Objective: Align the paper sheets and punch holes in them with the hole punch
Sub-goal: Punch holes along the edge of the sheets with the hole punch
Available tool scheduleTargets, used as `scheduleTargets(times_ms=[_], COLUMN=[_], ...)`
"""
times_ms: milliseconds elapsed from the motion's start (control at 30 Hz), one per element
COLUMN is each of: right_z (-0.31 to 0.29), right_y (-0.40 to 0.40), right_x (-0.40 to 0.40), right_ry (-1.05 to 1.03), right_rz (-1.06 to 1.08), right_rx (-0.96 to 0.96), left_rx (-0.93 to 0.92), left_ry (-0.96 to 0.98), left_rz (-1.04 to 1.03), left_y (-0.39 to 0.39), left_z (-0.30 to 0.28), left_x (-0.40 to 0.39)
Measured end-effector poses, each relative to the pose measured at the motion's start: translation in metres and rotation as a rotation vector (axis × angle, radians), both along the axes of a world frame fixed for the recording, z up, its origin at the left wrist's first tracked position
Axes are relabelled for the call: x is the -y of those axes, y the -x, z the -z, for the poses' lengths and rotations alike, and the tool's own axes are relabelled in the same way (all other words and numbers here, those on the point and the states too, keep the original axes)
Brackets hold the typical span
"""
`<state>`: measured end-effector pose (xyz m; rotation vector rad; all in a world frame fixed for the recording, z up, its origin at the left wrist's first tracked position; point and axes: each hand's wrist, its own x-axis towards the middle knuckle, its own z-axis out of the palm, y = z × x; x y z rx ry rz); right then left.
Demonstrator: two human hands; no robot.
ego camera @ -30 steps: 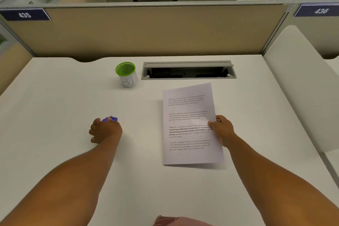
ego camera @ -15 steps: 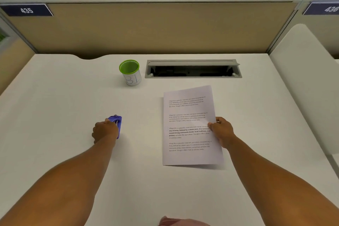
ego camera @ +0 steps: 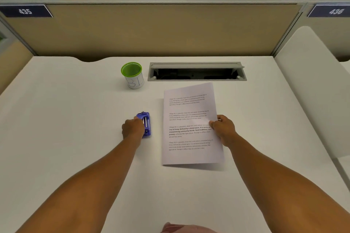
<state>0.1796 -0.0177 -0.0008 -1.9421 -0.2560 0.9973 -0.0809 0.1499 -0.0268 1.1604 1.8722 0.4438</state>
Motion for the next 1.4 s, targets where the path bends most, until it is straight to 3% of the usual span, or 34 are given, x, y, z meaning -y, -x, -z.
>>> scheduleTargets(times_ms=[233,467,1400], right_z=[-0.009,-0.006,0.005], right_y=[-0.002,-0.011,-0.010], right_x=[-0.005,0.002,0.015], right_ry=[-0.024,-0.017,-0.006], right_rz=[-0.003,0.016,-0.006], right_rx=[0.014,0.025,-0.047], left_rx=[0.071,0.016,0.034], left_ry=[0.008,-0.005,0.045], left_rz=[0.096,0.164,0.248], left_y=[-0.033,-0.045,-0.062], left_z=[-0.005,0.000,-0.014], left_x=[0.019,0.022,0.048])
